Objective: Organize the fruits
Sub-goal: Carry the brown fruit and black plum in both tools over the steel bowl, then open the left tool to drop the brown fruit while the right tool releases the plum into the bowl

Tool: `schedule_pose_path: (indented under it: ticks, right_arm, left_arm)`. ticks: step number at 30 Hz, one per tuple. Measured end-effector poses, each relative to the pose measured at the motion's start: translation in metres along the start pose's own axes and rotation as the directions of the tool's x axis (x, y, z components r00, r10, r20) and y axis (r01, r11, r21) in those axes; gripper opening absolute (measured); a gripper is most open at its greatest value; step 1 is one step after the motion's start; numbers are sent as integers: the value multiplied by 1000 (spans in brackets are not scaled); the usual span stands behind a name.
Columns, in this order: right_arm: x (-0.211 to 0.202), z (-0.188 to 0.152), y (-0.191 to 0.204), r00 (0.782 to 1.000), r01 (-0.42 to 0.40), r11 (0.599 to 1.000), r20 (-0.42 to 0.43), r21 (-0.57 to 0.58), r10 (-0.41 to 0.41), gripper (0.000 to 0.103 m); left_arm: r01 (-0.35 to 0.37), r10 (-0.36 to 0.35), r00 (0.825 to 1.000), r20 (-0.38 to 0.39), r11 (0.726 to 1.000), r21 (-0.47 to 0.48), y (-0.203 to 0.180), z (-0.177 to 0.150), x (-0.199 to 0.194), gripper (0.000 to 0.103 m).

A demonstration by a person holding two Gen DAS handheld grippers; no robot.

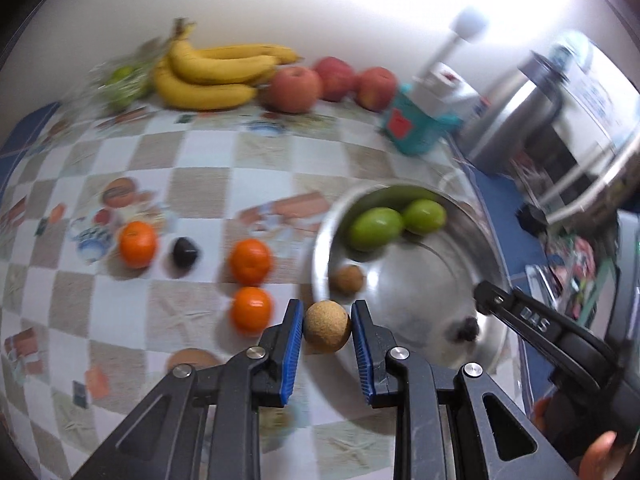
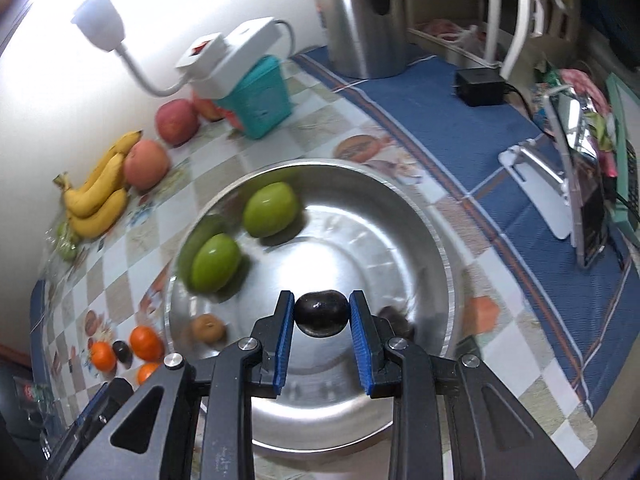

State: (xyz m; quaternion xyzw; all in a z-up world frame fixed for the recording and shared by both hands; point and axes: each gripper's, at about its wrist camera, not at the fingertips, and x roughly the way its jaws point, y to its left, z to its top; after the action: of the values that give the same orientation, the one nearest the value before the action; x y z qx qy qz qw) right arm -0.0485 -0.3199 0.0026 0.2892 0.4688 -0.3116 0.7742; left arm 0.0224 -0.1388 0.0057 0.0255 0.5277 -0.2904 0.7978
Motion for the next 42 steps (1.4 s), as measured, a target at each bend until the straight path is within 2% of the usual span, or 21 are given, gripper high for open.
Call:
schedule_pose_path:
  ticks: [9,24,25,29,34,42]
  right_arm:
    - [4,7,-20,1000,21,999,-5,45,-21,30]
    - [14,6,-14,999,8,999,-41,35,-6,30]
    - [14,6,-15,999,6,999,-44,39,-4,30]
    - [14,7,-16,999,-18,998,-43,55,21,30]
    - [14,8,-17,999,-25,998,-44,65,28,32]
    - [17,9,-19,996,-62,996,-65,70,66,32]
  left_arm:
    - [33,-33,999,-8,995,96,-31,-4,20,26]
    - [19,-19,1000,-8,993,115,-31,-6,32,28]
    - [18,-17,1000,-8,993,116,-31,-6,32,30]
    - [20,-20,1000,-7,993,115,-31,-6,32,53]
    - [16,-16,1000,-2,993,118,-31,-6,30,60]
    - [1,-1,1000,0,996,90,-24,-2,23,66]
